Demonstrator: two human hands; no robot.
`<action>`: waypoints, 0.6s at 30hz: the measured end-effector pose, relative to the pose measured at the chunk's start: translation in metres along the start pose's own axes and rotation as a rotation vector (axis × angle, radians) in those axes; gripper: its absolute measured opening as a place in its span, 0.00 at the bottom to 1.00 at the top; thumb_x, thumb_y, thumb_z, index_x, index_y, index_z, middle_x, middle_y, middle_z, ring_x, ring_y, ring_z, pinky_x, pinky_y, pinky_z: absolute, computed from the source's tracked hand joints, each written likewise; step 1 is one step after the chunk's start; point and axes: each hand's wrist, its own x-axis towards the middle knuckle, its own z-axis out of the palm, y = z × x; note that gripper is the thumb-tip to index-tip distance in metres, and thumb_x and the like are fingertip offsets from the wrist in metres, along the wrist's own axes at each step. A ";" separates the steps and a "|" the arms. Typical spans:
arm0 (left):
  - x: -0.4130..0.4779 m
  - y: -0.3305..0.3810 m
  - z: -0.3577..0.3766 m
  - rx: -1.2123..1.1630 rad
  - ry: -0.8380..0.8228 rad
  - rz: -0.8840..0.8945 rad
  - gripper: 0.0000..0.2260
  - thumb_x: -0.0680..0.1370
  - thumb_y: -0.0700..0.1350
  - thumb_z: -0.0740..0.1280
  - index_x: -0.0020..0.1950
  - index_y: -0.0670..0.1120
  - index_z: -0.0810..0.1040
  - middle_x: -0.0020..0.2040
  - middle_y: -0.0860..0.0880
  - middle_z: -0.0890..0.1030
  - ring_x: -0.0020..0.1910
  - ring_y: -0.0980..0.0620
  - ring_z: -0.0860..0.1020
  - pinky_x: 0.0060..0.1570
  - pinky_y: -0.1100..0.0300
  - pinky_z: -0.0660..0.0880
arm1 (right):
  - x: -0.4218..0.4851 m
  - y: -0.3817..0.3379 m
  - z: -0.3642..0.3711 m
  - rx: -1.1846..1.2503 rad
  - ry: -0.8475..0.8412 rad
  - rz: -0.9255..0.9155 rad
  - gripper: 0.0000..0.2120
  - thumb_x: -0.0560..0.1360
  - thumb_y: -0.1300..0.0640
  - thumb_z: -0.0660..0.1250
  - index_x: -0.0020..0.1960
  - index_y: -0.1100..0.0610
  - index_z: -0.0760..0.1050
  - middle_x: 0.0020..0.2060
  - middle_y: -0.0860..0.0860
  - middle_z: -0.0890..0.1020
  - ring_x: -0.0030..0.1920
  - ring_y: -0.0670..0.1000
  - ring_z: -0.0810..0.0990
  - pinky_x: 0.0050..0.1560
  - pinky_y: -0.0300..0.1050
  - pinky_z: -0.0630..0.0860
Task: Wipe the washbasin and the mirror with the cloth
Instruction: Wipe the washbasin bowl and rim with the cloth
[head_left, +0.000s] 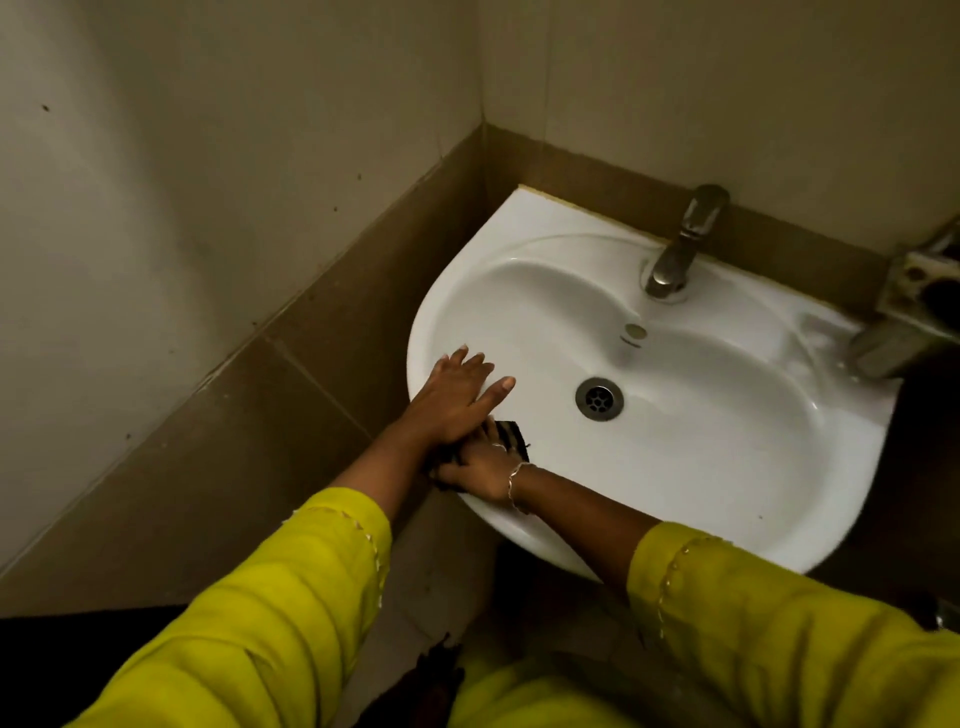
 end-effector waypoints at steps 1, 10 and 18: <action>-0.001 0.003 0.003 0.024 -0.020 0.005 0.26 0.81 0.56 0.50 0.73 0.42 0.61 0.76 0.42 0.57 0.77 0.47 0.47 0.74 0.51 0.42 | -0.007 0.005 0.000 -0.017 -0.021 -0.002 0.35 0.75 0.48 0.62 0.76 0.51 0.48 0.76 0.55 0.49 0.74 0.62 0.46 0.73 0.61 0.50; -0.011 0.028 0.029 0.096 -0.060 0.058 0.25 0.81 0.55 0.50 0.70 0.39 0.64 0.75 0.39 0.59 0.76 0.45 0.49 0.74 0.50 0.44 | -0.072 0.049 -0.008 -0.129 -0.186 0.024 0.39 0.75 0.48 0.62 0.75 0.48 0.40 0.77 0.55 0.45 0.75 0.60 0.43 0.74 0.60 0.46; -0.019 0.025 0.044 0.343 -0.061 0.120 0.25 0.81 0.56 0.51 0.69 0.39 0.65 0.74 0.41 0.63 0.76 0.46 0.51 0.74 0.52 0.44 | -0.128 0.093 -0.031 -0.173 -0.286 0.057 0.31 0.78 0.42 0.54 0.76 0.47 0.43 0.77 0.53 0.46 0.76 0.56 0.43 0.75 0.56 0.45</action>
